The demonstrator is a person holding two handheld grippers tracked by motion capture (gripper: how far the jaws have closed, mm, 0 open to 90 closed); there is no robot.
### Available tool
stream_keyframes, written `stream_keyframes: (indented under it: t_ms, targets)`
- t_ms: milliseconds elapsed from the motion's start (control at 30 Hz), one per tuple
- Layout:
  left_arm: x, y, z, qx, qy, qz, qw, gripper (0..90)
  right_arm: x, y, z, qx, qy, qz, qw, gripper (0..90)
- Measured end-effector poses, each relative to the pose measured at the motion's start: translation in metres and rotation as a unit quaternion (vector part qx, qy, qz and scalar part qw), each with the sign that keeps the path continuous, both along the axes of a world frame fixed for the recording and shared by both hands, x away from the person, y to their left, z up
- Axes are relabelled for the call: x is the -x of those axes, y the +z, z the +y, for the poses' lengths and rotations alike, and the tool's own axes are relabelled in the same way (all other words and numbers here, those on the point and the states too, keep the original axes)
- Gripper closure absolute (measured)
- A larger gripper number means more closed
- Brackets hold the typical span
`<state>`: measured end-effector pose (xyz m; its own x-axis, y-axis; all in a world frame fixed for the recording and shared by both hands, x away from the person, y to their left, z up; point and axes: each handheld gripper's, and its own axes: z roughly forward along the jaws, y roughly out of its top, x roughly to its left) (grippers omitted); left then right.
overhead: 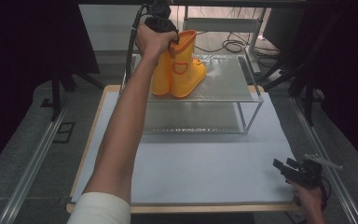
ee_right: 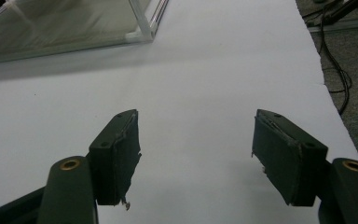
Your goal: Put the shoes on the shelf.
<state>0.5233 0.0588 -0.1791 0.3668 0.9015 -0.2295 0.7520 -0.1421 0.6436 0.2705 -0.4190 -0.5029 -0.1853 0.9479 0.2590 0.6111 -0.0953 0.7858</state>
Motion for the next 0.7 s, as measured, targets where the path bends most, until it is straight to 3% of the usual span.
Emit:
stream_keyframes:
  t_ms: [167, 233, 333, 567, 700]
  targets:
    - [0.002, 0.002, -0.002, -0.008, -0.006, -0.013, 0.9999, 66.1, 0.0, 0.0, 0.001, 0.001, 0.002, 0.001, 1.0, 31.7]
    - [0.005, 0.007, -0.002, 0.001, -0.006, -0.037, 0.9993, 62.2, 0.0, -0.001, 0.002, 0.0, 0.002, 0.002, 1.0, 31.6]
    - [0.01, 0.019, -0.003, 0.003, -0.01, -0.052, 0.9986, 54.4, 0.0, -0.001, 0.002, 0.0, 0.002, 0.002, 1.0, 31.6]
    - [0.031, 0.038, 0.004, 0.026, -0.049, -0.079, 0.9953, 53.7, 0.0, -0.001, 0.003, 0.001, 0.004, 0.001, 1.0, 31.6]
    - [0.051, 0.047, 0.02, 0.036, -0.07, -0.088, 0.993, 54.3, 0.001, 0.001, 0.004, 0.003, 0.005, -0.003, 1.0, 31.6]
